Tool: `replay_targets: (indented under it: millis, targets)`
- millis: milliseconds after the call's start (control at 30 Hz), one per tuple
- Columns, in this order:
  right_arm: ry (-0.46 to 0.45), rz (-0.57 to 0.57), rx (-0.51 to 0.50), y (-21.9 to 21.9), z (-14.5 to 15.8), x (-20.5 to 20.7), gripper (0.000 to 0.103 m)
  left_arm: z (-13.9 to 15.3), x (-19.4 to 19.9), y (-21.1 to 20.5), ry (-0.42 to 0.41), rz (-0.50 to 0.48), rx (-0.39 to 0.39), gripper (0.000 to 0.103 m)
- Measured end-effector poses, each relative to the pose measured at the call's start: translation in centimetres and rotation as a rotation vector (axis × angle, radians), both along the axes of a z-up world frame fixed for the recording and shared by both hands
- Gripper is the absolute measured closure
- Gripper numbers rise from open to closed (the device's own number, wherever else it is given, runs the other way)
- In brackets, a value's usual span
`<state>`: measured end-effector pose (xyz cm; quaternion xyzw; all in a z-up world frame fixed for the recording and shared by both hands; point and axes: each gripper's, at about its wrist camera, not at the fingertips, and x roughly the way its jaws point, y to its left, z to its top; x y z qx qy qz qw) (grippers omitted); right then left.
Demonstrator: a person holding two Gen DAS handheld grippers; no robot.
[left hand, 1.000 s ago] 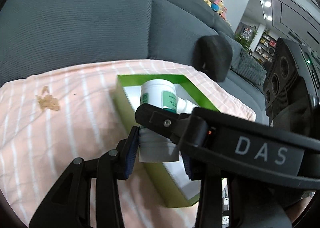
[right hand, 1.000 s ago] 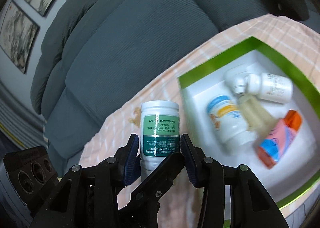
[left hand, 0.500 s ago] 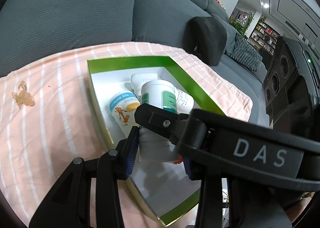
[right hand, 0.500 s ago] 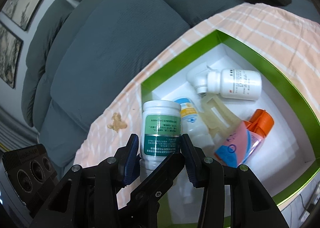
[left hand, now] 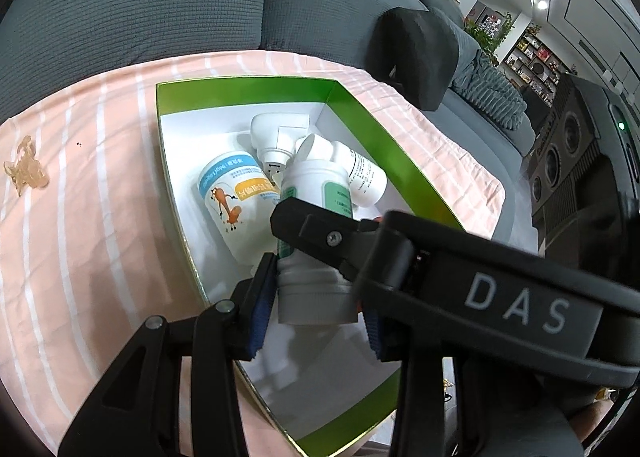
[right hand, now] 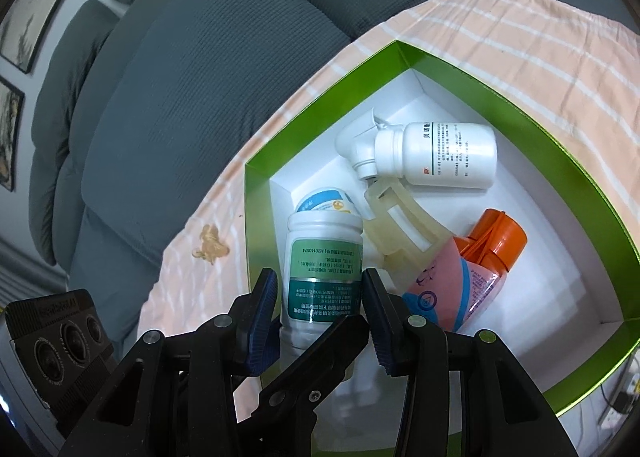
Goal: Organize rigid objects
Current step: 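Carry the pill bottle into the green-rimmed box with the right gripper, then open the right gripper and withdraw it from the box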
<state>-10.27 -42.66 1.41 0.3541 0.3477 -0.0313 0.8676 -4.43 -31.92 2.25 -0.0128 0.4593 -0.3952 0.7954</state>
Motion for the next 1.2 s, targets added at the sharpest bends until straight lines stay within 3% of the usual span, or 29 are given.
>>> replay_targets:
  millis: [200,333,367,400,467,567,733,933,1200]
  targets:
    - [0.014,-0.042,-0.017,-0.2,0.0,-0.2,0.056,0.1,-0.2,-0.3,0.003,0.006,0.019,0.062]
    - [0.011,-0.073,-0.016,-0.4,0.2,-0.6,0.054,0.5,-0.2,0.3,-0.002,0.025,0.032,0.053]
    - [0.004,-0.079,-0.015,-0.4,0.3,-0.7,0.052,0.7,-0.3,0.7,0.0,0.025,0.018,0.052]
    - [0.0,-0.085,-0.022,-0.4,0.5,-0.8,0.05,0.8,-0.3,1.0,0.004,0.02,0.004,0.043]
    - [-0.002,-0.102,-0.044,-0.3,0.8,-0.9,0.038,1.3,-0.6,1.5,-0.013,0.026,0.007,0.039]
    - [-0.013,-0.124,-0.079,0.0,1.3,-1.0,0.033,2.0,-1.1,2.3,-0.032,0.027,-0.012,0.028]
    - [-0.046,-0.12,-0.107,1.0,1.9,-0.9,0.019,3.2,-1.5,4.5,-0.097,0.086,-0.008,0.023]
    - [-0.082,-0.109,-0.198,3.3,3.0,-0.4,0.011,3.3,-1.2,8.0,-0.148,0.189,0.024,0.013]
    - [-0.092,-0.058,-0.247,6.2,3.3,1.0,0.01,2.0,-0.3,13.4,-0.166,0.368,0.111,0.013]
